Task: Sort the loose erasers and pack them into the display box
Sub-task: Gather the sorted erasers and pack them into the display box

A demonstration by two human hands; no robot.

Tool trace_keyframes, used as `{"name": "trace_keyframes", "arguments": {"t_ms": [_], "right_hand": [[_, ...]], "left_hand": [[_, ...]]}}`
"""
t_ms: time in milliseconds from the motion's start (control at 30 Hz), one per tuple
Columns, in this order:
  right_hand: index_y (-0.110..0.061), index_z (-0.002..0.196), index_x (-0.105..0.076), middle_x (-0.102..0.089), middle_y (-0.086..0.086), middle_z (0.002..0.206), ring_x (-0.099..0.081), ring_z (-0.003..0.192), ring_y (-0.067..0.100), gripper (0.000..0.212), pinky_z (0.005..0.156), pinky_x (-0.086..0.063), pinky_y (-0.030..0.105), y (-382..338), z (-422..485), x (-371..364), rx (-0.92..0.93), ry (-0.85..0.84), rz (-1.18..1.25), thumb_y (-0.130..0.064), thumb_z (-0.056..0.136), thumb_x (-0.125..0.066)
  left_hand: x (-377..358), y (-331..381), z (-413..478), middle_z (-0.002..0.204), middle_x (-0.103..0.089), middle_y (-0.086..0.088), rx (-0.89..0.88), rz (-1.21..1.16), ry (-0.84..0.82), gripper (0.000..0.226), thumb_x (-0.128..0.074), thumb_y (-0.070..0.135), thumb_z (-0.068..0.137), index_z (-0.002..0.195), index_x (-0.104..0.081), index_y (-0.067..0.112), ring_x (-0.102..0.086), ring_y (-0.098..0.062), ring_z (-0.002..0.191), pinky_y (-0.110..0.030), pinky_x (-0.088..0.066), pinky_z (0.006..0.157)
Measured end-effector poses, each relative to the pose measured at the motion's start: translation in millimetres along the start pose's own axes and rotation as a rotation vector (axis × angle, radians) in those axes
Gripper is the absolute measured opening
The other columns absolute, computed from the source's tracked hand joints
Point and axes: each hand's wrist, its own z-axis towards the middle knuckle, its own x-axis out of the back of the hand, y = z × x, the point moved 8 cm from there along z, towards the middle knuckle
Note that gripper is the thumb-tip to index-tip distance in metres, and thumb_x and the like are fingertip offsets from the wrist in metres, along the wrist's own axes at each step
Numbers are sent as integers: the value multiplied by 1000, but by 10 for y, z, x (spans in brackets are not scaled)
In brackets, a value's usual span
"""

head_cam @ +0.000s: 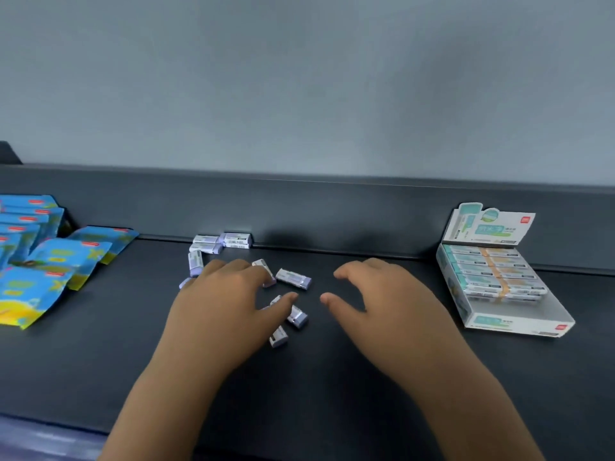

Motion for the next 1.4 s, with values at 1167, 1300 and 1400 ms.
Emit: {"name": "trace_keyframes", "arguments": {"t_ms": [1167,1300,1400], "right_hand": [[-17,106,-67,-60,7,103,-58,101,34,21,69,-46,35,-1332,1576,-1272,-157,133,-278,-19,86,-59],[-15,99,-71,-58,8,99,-57,101,33,17,71,-50,36,-1329,1569,-1275,-184,146,-294,-26,88,-64],[-15,92,-72,-57,6,97,-57,101,31,21,74,-55,40,-1328,1553,-1285,-198,122,-322,-35,91,-65]], "left_hand": [[-377,-1699,820,135,-48,5,-353,-113,-415,28,-52,21,94,120,-58,30,-47,-27,117,-46,-47,94],[-308,-1742,846,118,-51,0,-346,-105,-337,15,-60,32,93,103,-63,21,-49,-26,111,-46,-51,90],[-237,-1782,839,106,-55,-1,-304,-151,-326,31,-65,49,88,91,-63,18,-50,-23,103,-41,-51,87]]}}
